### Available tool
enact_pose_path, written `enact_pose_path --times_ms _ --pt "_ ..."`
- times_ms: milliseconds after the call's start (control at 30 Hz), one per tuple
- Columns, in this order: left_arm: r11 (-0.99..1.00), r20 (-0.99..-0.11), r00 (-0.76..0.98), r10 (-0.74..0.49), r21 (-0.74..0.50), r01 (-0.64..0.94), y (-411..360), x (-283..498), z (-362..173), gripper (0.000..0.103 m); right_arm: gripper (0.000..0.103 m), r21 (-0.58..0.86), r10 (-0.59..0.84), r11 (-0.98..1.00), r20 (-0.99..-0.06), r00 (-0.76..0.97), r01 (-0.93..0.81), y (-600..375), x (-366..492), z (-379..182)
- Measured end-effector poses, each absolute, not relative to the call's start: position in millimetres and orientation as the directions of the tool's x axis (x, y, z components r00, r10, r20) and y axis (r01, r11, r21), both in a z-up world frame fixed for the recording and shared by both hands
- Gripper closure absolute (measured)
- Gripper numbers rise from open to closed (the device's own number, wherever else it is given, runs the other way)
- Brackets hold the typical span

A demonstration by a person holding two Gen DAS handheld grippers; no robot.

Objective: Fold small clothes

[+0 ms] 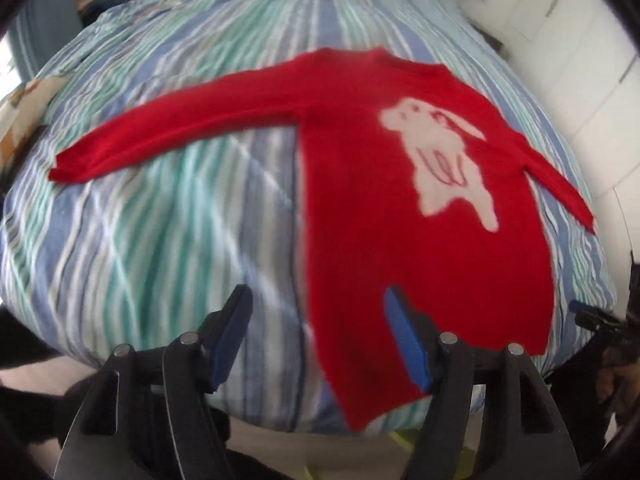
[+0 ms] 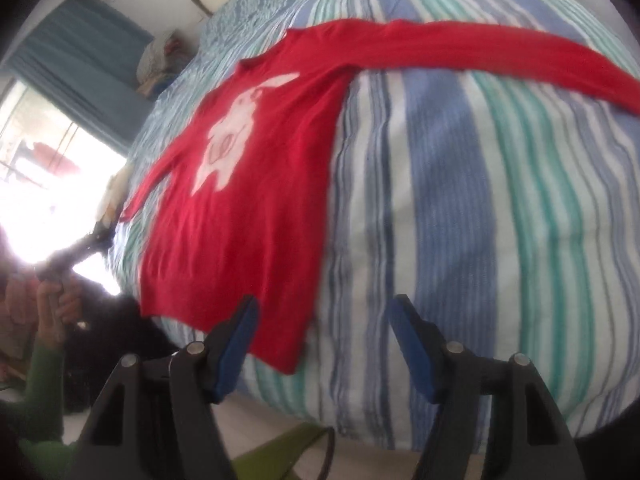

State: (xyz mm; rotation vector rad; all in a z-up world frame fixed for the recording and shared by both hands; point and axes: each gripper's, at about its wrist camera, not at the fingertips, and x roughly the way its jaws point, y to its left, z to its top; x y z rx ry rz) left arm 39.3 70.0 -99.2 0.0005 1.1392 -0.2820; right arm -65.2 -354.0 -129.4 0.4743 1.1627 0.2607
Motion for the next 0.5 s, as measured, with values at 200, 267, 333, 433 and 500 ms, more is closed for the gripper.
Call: enact_pose_path --times_ms 200,267,333,433,500 --pt "0.934 -0.971 0.221 -0.095 -0.010 0.356 -7.1 22.9 -170.0 0.035 0.036 0.431 0.466 0.884 -0.786 0.406 -0.180 -283.1 -39.5 -124.4" --pt "0.933 -0.973 0.220 -0.073 0.012 0.361 -5.3 10.4 -174.7 0.035 0.037 0.407 0.446 0.895 -0.836 0.320 -0.185 -270.8 -34.4 -150.4" --pt "0.931 -0.972 0.225 -0.067 0.020 0.363 -0.4 3.7 -160.9 0.035 0.041 0.398 0.419 0.907 -0.884 0.209 -0.134 -272.2 -39.4 -178.9" --pt "0.934 -0.941 0.320 -0.112 0.011 0.358 2.1 2.1 -130.0 0.033 0.044 0.382 0.399 0.917 -0.887 0.232 -0.116 -278.3 -52.0 -165.0" --pt "0.933 -0.913 0.386 -0.132 0.017 0.359 -3.6 6.0 -120.8 0.019 0.044 0.364 0.386 0.923 -0.876 0.289 -0.129 -276.4 -52.6 -144.5"
